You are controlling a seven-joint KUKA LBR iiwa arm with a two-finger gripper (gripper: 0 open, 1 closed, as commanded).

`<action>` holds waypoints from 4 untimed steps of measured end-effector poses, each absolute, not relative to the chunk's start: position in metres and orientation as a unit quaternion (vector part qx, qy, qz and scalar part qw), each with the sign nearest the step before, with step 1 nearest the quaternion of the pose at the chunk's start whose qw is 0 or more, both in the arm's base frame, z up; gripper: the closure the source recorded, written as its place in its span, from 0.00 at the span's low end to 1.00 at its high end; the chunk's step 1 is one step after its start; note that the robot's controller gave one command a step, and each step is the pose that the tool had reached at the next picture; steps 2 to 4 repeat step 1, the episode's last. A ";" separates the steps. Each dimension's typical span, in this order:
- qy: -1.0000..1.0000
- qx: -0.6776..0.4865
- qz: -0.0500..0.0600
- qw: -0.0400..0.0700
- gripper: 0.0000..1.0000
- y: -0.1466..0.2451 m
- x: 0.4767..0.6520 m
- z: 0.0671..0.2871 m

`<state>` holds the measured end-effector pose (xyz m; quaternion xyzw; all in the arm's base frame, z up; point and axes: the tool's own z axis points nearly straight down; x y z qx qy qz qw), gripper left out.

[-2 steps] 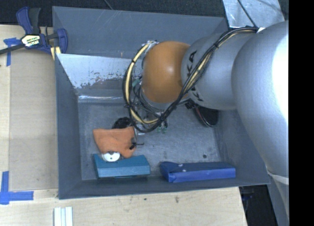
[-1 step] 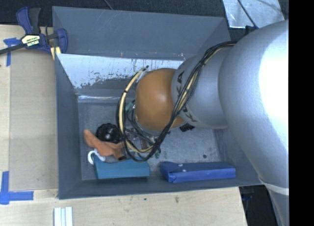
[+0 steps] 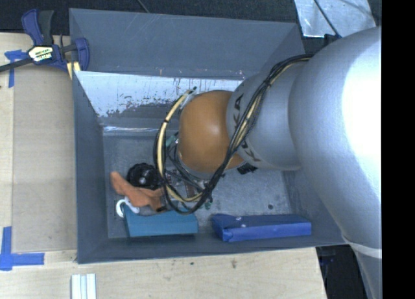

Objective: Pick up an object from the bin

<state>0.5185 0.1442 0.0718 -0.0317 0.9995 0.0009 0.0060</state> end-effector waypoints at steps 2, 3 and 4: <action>1.000 -0.016 0.001 0.005 1.00 0.131 0.510 0.255; 1.000 -0.016 0.001 0.005 1.00 0.131 0.510 0.255; 1.000 -0.016 0.001 0.005 1.00 0.131 0.510 0.255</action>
Offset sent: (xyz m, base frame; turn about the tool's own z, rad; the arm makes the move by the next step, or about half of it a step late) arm 0.0000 0.0000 0.0000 0.0000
